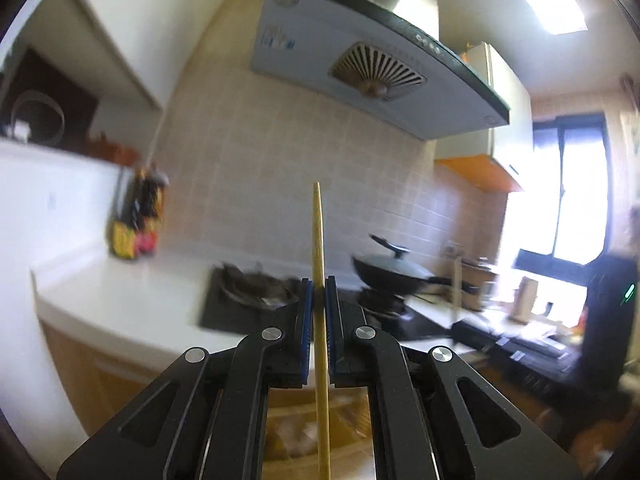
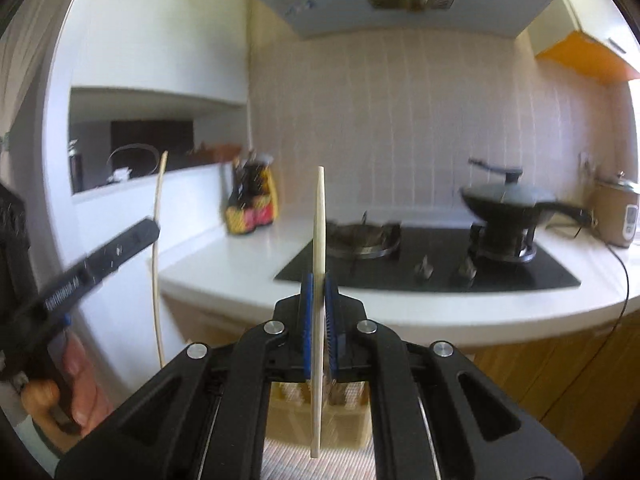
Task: Organize utensils
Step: 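Lift both chopsticks and release them into the caddy with both tools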
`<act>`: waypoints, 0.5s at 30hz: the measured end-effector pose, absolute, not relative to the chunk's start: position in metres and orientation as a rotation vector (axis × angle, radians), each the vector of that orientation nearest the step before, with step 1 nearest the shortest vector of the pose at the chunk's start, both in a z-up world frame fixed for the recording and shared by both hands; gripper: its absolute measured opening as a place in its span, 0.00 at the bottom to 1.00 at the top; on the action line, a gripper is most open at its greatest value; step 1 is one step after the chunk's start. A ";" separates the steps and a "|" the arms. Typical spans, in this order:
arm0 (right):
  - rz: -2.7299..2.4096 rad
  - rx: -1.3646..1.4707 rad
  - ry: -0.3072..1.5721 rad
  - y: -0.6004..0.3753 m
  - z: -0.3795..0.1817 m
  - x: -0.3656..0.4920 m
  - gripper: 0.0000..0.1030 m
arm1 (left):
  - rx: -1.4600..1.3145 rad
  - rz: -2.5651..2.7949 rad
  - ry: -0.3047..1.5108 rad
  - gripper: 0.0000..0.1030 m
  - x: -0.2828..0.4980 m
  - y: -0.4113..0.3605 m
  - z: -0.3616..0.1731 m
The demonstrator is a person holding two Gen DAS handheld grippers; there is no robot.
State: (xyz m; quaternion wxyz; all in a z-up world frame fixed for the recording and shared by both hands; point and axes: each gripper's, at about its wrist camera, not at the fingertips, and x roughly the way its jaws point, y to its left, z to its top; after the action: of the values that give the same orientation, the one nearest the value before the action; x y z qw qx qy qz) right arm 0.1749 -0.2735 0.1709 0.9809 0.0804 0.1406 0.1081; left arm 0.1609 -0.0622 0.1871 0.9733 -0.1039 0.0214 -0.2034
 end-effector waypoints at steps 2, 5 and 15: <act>0.198 0.161 0.235 -0.279 0.171 0.184 0.04 | -0.173 -0.383 0.014 0.04 0.170 -0.070 0.181; 0.177 0.140 0.194 -0.283 0.165 0.201 0.04 | -0.159 -0.349 -0.020 0.04 0.182 -0.075 0.169; 0.161 0.111 0.193 -0.272 0.116 0.235 0.04 | -0.196 -0.321 -0.001 0.04 0.216 -0.068 0.133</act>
State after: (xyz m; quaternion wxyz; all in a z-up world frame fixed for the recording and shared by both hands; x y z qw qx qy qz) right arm 0.2355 -0.2720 0.1159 0.9906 0.0554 0.0960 0.0802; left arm 0.2161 -0.0684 0.1327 0.9824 -0.0972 -0.0004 -0.1597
